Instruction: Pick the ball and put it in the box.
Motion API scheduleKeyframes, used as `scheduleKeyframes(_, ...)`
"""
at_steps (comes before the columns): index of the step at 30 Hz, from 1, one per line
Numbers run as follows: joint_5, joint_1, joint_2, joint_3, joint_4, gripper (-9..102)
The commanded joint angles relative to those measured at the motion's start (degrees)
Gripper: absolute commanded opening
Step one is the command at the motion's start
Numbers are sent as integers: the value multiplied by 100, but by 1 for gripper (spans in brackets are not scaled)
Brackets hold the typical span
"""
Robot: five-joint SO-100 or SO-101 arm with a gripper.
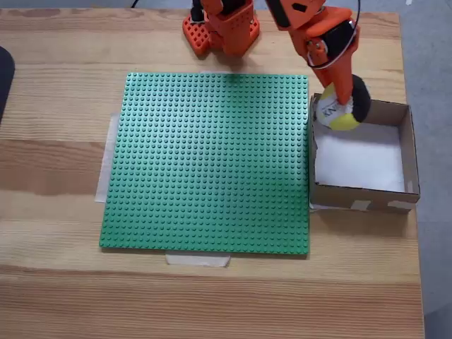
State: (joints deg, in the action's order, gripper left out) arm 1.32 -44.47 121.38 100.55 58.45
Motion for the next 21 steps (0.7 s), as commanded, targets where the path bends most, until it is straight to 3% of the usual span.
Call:
scheduleKeyframes(1, 53, -88, 53, -158, -123, -1)
scheduleKeyframes(11, 9, -158, -343, -290, -79, -1)
scheduleKeyframes(21, 290, -360, -1608, -1468, 272, 3)
